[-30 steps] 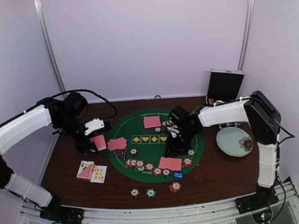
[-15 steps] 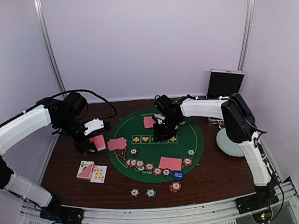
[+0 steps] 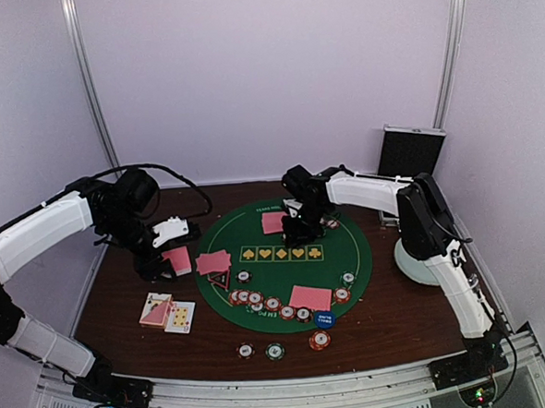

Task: Distribute texas hold em gaming equipment

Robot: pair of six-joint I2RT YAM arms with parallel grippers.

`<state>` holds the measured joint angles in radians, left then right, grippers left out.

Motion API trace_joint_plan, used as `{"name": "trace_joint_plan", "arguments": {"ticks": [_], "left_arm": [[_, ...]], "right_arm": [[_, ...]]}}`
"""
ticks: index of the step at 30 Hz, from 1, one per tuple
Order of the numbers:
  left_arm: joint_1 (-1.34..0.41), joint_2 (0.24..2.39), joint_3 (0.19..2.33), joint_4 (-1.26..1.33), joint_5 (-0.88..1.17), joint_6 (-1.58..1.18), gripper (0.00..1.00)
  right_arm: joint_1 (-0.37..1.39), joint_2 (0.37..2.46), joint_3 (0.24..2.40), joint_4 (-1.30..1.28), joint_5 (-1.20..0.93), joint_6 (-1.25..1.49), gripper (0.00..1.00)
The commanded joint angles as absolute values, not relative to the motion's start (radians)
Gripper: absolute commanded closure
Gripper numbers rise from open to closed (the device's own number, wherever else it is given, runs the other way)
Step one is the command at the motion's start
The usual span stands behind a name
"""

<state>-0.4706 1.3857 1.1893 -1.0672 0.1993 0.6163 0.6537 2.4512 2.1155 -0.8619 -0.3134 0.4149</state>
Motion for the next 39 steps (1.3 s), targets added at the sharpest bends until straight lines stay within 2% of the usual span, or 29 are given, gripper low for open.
{"name": "trace_joint_plan", "arguments": {"ticks": [1,16,22,27,32,36,39], "left_arm": [[-0.471,1.37,1.218,-1.056,0.204,0.632,1.0],[-0.471,1.378,1.234,-1.061,0.216,0.631,1.0],[-0.471,1.388,1.251,-1.065,0.229,0.62,1.0],[-0.471,1.383,1.243,-1.064,0.228,0.618,1.0],[-0.471,1.376,1.226,-1.064,0.228,0.617,1.0],[-0.471,1.371,1.223,-1.059,0.236,0.617,1.0],[-0.471,1.376,1.23,-1.059,0.249,0.607,1.0]], "right_arm": [[0.64,2.528,2.191,-0.911,-0.278,0.392,0.76],[0.593,2.68,2.424,-0.861,-0.301,0.41,0.78],[0.59,2.634,2.418,-0.798,-0.374,0.427,0.66],[0.605,2.461,2.229,-0.669,-0.464,0.469,0.53],[0.658,2.235,1.836,-0.31,-0.625,0.667,0.37],[0.728,2.156,1.652,-0.015,-0.732,0.875,0.31],[0.787,2.145,1.608,0.142,-0.771,0.976,0.28]]}}
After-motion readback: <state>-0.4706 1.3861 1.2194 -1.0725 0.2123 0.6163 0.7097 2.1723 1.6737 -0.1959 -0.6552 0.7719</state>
